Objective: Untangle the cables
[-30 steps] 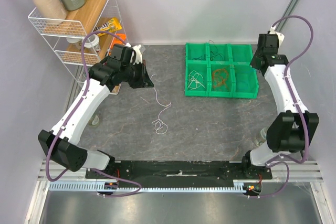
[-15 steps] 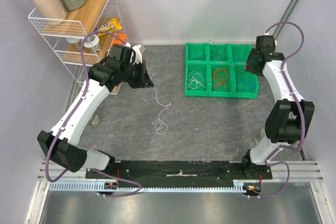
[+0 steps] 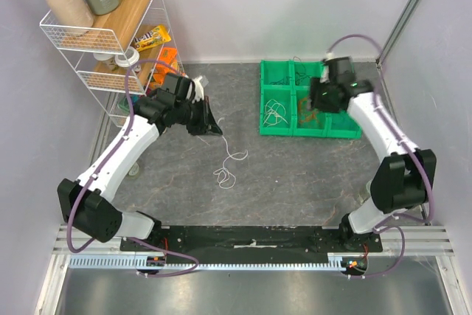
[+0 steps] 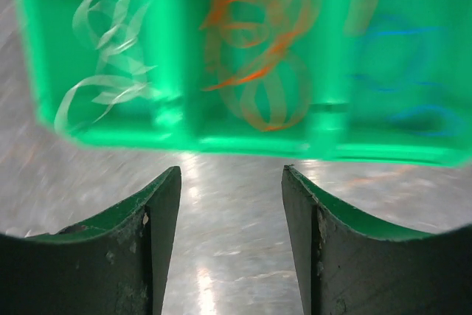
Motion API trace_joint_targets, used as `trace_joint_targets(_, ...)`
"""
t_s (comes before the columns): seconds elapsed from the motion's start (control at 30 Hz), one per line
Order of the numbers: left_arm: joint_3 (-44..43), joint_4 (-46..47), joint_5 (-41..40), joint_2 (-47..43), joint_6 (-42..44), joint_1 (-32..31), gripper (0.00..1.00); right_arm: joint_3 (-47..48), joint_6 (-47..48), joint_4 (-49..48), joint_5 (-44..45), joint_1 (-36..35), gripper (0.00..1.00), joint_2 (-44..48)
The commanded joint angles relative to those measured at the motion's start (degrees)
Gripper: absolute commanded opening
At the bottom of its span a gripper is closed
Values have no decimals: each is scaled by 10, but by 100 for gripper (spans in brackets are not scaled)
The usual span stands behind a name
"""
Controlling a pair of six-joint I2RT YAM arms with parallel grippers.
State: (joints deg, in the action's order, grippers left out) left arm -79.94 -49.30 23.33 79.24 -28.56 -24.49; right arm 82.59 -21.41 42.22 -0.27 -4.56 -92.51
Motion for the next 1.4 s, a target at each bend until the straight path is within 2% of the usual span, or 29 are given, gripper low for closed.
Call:
trace_joint_targets(0.0, 106, 66, 64, 10, -70, 0, 1, -63, -1, -49, -83, -135, 64, 45)
trace_joint_targets(0.17, 228, 185, 68, -5, -117, 0, 2, -148, -16, -106, -87, -240, 64, 80)
trace_joint_targets(0.23, 251, 202, 56, -7, -124, -1, 2, -172, -25, -115, -107, -262, 64, 94)
trace_joint_targets(0.4, 270, 202, 64, 31, -107, 0, 2, -186, -17, -101, -131, -298, 65, 130)
trace_joint_targets(0.6, 257, 195, 60, 64, -88, 3, 2, -215, -2, -93, -120, -308, 65, 151)
trace_joint_targets(0.7, 252, 187, 50, 55, -80, 6, 11, -222, -14, -97, -124, -314, 65, 155)
trace_joint_targets(0.87, 238, 152, 13, 25, -63, 12, 41, -213, -10, -108, -125, -331, 65, 133)
trace_joint_targets(1.0, 226, 120, -14, -14, -48, 20, 59, -184, -8, -122, -128, -349, 64, 97)
trace_joint_targets(1.1, 225, 91, -40, -51, -45, 24, 63, -157, -6, -131, -123, -372, 66, 57)
trace_joint_targets(1.2, 235, 75, -60, -106, -55, 26, 63, -128, -8, -141, -90, -399, 71, 8)
trace_joint_targets(1.27, 247, 62, -76, -152, -68, 27, 63, -105, -9, -148, -61, -418, 82, -26)
trace_joint_targets(1.33, 258, 52, -93, -198, -84, 28, 63, -82, -14, -159, -53, -433, 86, -73)
trace_joint_targets(1.37, 262, 47, -95, -218, -90, 27, 63, -68, -15, -163, -53, -434, 96, -92)
